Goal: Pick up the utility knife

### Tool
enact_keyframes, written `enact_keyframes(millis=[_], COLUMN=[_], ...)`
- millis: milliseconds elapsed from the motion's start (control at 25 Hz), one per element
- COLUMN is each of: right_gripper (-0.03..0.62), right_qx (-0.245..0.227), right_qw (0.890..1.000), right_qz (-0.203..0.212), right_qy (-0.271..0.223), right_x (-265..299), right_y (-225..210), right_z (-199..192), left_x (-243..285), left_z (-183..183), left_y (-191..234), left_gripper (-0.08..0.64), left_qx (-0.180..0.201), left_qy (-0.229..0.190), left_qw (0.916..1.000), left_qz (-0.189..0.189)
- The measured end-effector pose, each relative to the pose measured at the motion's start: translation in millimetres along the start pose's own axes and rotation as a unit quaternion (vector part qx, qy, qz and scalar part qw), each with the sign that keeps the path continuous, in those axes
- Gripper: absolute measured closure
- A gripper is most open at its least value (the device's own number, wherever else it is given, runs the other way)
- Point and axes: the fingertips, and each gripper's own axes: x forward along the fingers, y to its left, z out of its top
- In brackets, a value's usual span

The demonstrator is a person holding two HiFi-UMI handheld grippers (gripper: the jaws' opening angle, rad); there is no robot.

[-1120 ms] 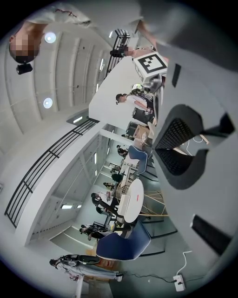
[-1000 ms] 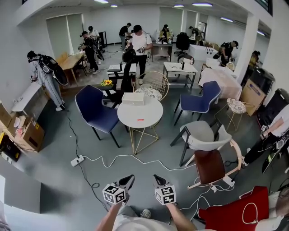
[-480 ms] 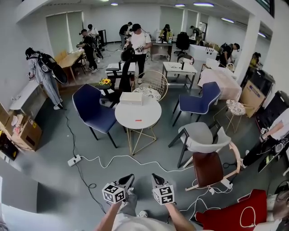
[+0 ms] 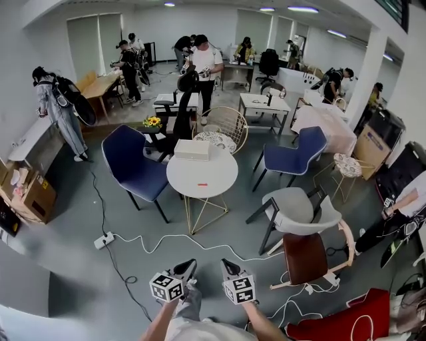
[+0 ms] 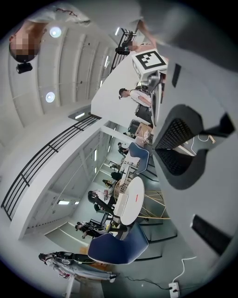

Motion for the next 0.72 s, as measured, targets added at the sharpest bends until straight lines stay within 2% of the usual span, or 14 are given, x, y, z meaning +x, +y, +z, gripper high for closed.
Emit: enact_keyframes(millis=[400, 720], right_gripper=[0.575, 0.575], right_qx=[0.0, -0.011], right_qw=[1.0, 1.0], right_qz=[0.003, 0.011], right_qy=[0.015, 0.02], right_x=[66.2, 135.4], right_y=[-16.2, -28.5], right_z=[18.1, 60.4], left_x=[30.6, 60.9], left_z=[27.2, 68.6], left_y=[59.2, 118.0], left_gripper=[0.548, 0.548], left_qx=[-0.009, -0.018], left_qy=[-0.002, -0.008], left_qw=[0.9999, 0.9998], left_qz=[0.003, 0.005])
